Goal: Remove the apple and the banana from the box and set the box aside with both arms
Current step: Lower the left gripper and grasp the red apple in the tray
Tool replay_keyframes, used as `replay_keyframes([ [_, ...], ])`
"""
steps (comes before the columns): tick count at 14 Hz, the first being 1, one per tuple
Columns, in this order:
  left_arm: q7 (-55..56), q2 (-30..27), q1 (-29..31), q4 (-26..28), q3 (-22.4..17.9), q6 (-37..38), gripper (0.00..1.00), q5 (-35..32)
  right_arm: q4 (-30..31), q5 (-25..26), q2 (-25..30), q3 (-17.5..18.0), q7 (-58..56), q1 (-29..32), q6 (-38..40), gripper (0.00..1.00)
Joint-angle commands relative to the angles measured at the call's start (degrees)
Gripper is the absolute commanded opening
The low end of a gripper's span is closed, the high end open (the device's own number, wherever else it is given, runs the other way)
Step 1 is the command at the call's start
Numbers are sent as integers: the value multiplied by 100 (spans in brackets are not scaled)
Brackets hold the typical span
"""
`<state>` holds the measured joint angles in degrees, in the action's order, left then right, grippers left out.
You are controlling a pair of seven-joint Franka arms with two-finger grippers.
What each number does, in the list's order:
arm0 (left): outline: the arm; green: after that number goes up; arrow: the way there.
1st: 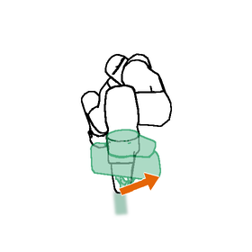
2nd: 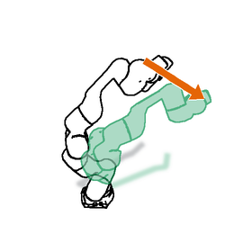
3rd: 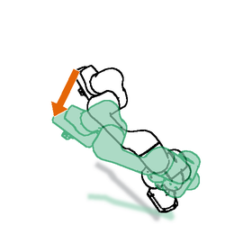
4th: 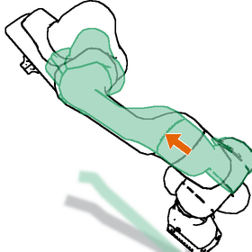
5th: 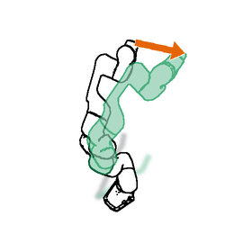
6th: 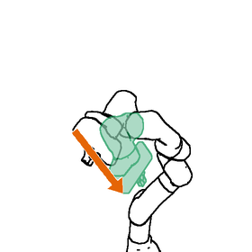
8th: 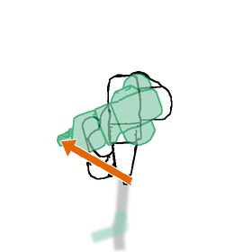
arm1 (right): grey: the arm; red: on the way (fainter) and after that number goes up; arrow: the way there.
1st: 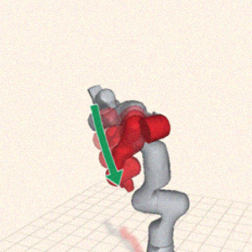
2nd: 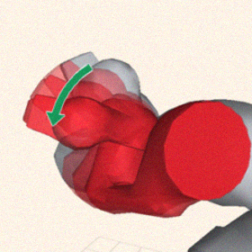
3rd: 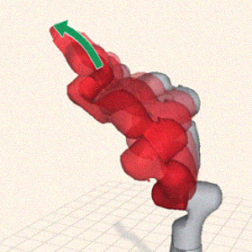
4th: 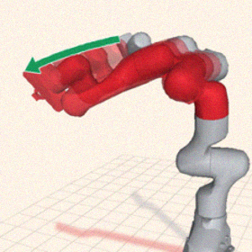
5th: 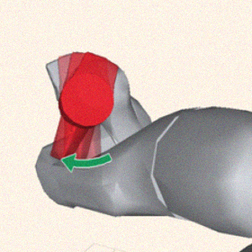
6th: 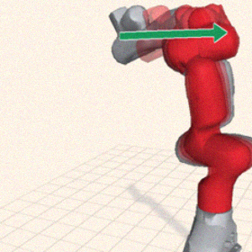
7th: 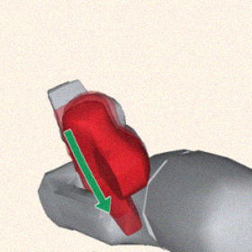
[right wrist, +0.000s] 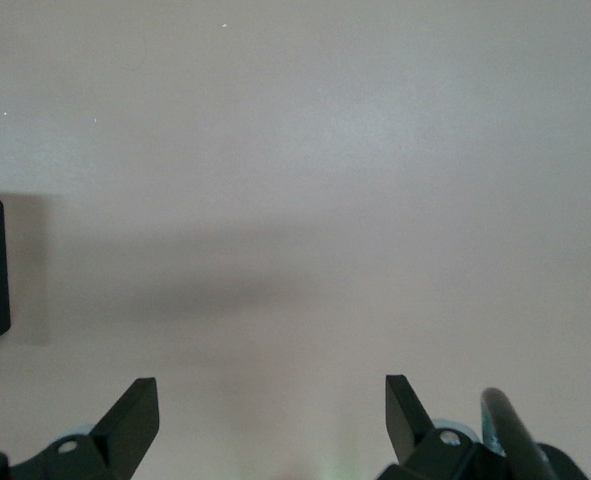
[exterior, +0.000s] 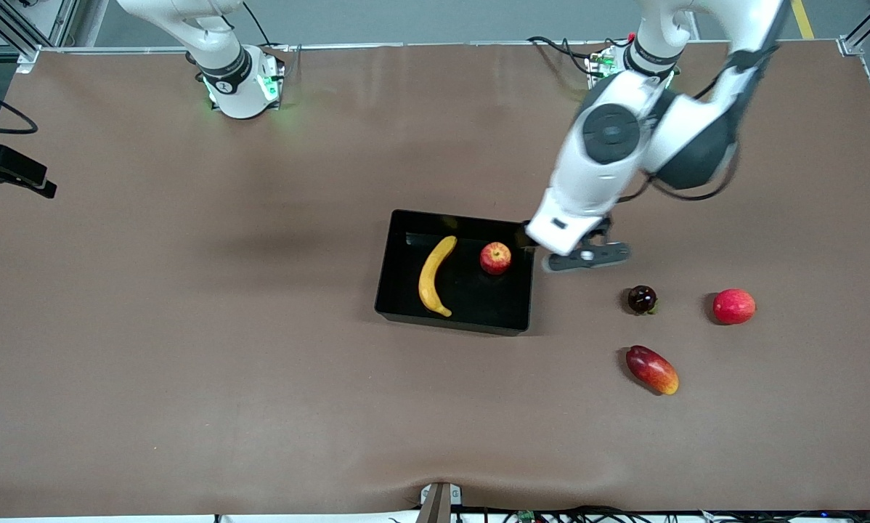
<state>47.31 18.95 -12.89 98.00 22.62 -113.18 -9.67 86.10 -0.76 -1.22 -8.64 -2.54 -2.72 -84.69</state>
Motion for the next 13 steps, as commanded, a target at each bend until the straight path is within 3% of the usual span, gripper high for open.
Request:
replay_keyframes([
  [1, 340, 442, -274, -298, -3, -133, 100, -149, -93, 102, -53, 81, -53, 105, 14, 100],
  [13, 972, 1646, -680, -307, -12, -977, 100, -290, -93, 85, -71, 81, -36, 202, -30, 100],
])
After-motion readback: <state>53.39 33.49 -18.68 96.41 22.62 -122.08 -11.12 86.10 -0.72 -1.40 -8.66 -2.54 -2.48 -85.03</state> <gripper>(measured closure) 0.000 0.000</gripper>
